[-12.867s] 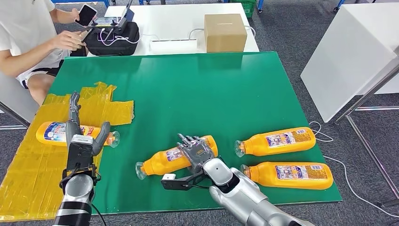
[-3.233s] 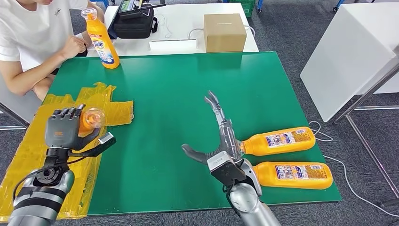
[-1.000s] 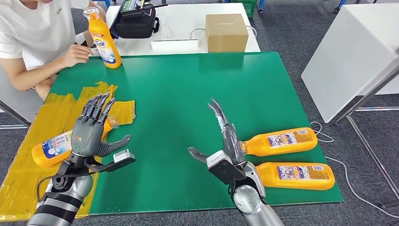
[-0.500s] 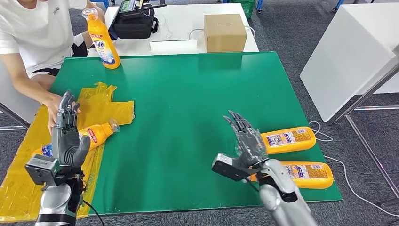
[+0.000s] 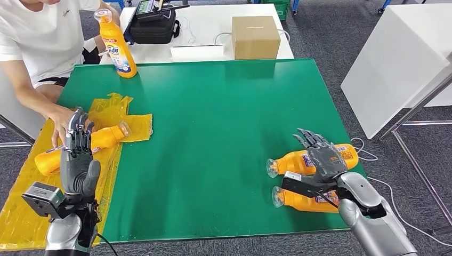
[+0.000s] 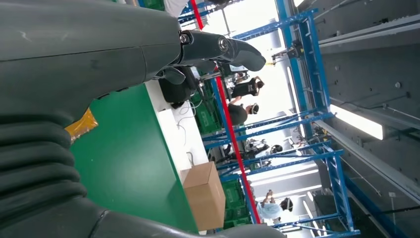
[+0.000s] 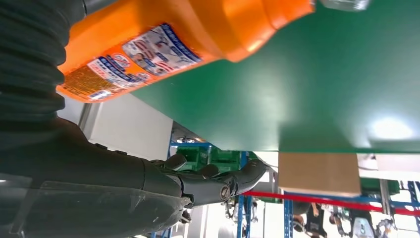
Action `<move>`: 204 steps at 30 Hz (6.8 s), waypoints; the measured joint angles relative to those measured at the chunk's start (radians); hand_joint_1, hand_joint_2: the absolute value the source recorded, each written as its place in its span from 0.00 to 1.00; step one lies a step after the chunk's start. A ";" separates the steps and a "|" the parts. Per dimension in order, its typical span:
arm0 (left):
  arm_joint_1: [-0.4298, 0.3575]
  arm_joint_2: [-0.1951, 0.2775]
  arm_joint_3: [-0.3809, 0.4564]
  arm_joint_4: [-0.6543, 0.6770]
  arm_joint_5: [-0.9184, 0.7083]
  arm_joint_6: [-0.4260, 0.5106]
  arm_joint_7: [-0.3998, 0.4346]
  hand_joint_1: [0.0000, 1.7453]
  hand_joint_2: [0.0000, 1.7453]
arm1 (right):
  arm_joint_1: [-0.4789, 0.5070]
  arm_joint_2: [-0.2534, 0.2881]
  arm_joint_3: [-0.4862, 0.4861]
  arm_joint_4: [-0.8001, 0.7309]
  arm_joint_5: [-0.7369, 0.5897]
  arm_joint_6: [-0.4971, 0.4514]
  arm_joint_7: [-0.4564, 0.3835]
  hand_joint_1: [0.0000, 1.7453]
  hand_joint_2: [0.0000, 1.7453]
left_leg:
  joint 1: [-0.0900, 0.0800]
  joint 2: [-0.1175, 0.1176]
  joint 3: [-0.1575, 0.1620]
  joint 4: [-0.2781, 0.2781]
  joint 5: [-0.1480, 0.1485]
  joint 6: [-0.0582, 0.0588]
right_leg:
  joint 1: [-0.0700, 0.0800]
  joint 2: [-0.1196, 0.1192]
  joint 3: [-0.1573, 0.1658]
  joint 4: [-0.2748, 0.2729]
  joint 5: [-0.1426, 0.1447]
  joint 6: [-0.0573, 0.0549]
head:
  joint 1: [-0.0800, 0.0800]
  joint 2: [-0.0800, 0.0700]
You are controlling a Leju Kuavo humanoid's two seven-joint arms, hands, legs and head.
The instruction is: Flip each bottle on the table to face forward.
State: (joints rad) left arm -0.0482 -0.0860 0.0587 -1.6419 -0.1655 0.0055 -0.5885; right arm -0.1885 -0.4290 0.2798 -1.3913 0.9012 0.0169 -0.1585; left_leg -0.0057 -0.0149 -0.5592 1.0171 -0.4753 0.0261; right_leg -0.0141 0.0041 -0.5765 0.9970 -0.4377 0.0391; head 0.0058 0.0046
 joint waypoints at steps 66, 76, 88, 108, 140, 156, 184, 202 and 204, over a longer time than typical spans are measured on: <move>-0.027 -0.056 -0.099 0.125 0.104 -0.024 -0.023 0.00 1.00 | -0.497 -0.056 0.324 0.805 -0.105 0.081 -0.160 0.00 1.00 | -0.003 -0.001 -0.001 0.001 0.003 0.005 | -0.003 -0.002 0.000 0.000 0.002 0.003 | 0.000 0.000; -0.036 -0.057 -0.103 0.136 0.110 -0.022 -0.022 0.00 1.00 | -0.516 0.022 0.331 0.863 -0.087 0.060 -0.170 0.96 1.00 | -0.003 0.001 0.003 0.001 0.003 0.005 | -0.003 -0.001 0.003 0.000 0.002 0.003 | 0.000 0.000; -0.043 -0.057 -0.103 0.142 0.113 -0.021 -0.019 0.00 1.00 | -0.522 0.067 0.335 0.896 -0.080 -0.003 -0.148 1.00 1.00 | -0.003 0.004 0.006 0.001 0.003 0.005 | -0.003 0.001 0.006 0.000 0.002 0.003 | 0.000 0.000; -0.104 -0.030 -0.254 0.168 -0.171 -0.057 0.183 0.00 1.00 | -0.310 0.364 -0.127 0.536 -0.231 -0.356 -0.180 1.00 1.00 | -0.001 0.002 0.002 0.001 0.003 0.005 | -0.001 0.001 0.003 0.000 0.002 0.003 | 0.000 0.000; -0.246 -0.029 -0.382 0.307 -0.060 -0.112 0.225 0.00 1.00 | -0.196 0.688 -0.104 0.396 -0.732 0.184 -0.337 1.00 1.00 | -0.001 0.004 0.001 0.000 0.003 0.004 | 0.000 0.002 0.001 0.001 0.002 0.003 | 0.000 0.000; -0.258 -0.029 -0.380 0.314 -0.025 -0.092 0.224 0.00 1.00 | -0.205 0.735 0.051 0.485 -0.716 0.179 -0.326 1.00 1.00 | -0.001 0.004 0.001 0.000 0.003 0.004 | -0.001 0.002 0.001 0.001 0.002 0.003 | 0.001 0.000; -0.249 -0.030 -0.336 0.317 -0.042 -0.038 0.214 1.00 1.00 | -0.254 0.757 0.177 0.582 -0.598 0.040 -0.296 1.00 1.00 | -0.001 0.005 0.001 0.000 0.003 0.004 | 0.000 0.002 0.001 0.001 0.002 0.003 | 0.001 0.000; -0.269 -0.018 -0.298 0.330 -0.166 0.078 0.253 1.00 1.00 | -0.173 0.731 0.170 0.417 -0.614 0.007 -0.297 0.00 1.00 | -0.001 0.003 0.001 0.000 0.003 0.004 | 0.000 0.001 0.001 0.001 0.002 0.003 | 0.001 0.000; -0.287 -0.006 -0.277 0.352 -0.322 0.186 0.287 1.00 1.00 | -0.137 0.715 0.164 0.325 -0.614 -0.005 -0.299 0.00 1.00 | 0.000 0.003 0.001 0.000 0.003 0.004 | 0.000 0.002 0.000 0.001 0.002 0.003 | 0.001 0.000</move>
State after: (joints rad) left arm -0.3350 -0.0919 -0.2185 -1.2894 -0.4872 0.1918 -0.3016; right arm -0.3258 0.2863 0.4435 -1.0662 0.2871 0.0121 -0.4575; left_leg -0.0062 -0.0116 -0.5586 1.0174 -0.4722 0.0302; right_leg -0.0145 0.0056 -0.5763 0.9977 -0.4354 0.0420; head 0.0068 0.0046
